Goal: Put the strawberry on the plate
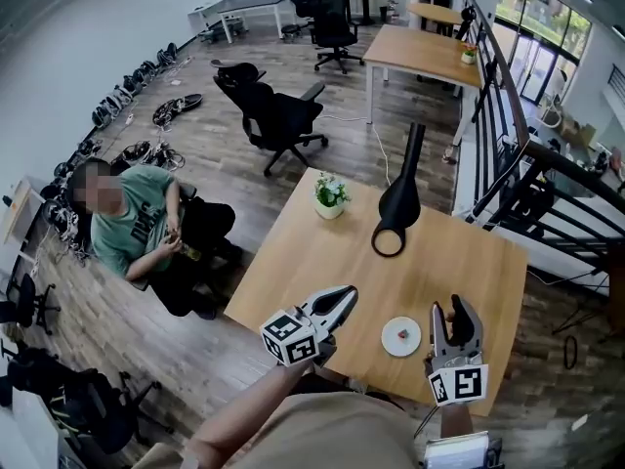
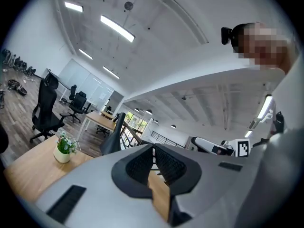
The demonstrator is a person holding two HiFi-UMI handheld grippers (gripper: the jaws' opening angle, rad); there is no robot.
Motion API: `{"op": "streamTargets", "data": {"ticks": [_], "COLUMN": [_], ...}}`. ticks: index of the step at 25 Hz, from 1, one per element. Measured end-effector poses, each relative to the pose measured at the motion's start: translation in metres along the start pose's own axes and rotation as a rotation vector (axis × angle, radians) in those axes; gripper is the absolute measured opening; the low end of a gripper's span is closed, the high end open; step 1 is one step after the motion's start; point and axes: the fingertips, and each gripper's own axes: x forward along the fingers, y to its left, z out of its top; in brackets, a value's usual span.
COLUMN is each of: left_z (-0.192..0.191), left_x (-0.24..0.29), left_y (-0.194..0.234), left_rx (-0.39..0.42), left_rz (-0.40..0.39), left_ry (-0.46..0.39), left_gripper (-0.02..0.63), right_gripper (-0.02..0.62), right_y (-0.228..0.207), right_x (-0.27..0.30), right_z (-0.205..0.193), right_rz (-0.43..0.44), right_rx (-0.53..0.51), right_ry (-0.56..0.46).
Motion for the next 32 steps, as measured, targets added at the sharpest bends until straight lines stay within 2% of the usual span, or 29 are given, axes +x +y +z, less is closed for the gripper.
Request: {"op": "streamTargets", "data": {"ticks": [4,8,11,18,24,28,32], "left_z": [0.024,0.043,0.045,0.031,-0.001,-0.012,-0.016], "left_x": [-0.01,-0.023,-0.026,-0.03,-0.036,-0.038,-0.04], "left_y": [-0.004,0.009,0.014,0.029,0.033,0.042,0.047], "left_rx": [0.041,0.077,0.089,0.069,0.046,0.053,0.044], "left_rz": [-0.06,-0.069,-0.108,-0.193,-0.265,-0.266,-0.227], "left_ry": [0.004,-0.005,0.021,0.087,0.156,0.181,0.177], "left_gripper": [0.005,0.005,0.005,0.005,0.005,0.005,0.005], "right_gripper": [0.16,0.16,0.16,0.16,0.16,0.16,0.16], "right_y": [0.017,0.034,0.04,0.052,0.063,0.065,0.058], "right_x": [-0.011,-0.009,-0.018,-0.036,-0.06,-0.066,-0.068], "right_z": [0.024,0.029,0.028,0.007,-0.021,-0.032,-0.041], "right_rz": [-0.068,-0.097,-0.166,-0.304,-0.388,-0.408,-0.386], "right_rx": [-0.052,-0.112,-0.147,-0.16,-0.143,-0.14,-0.134], "right_ry": [-0.027,-0.042,-0.032,0.037,0.125,0.151,0.163]}}
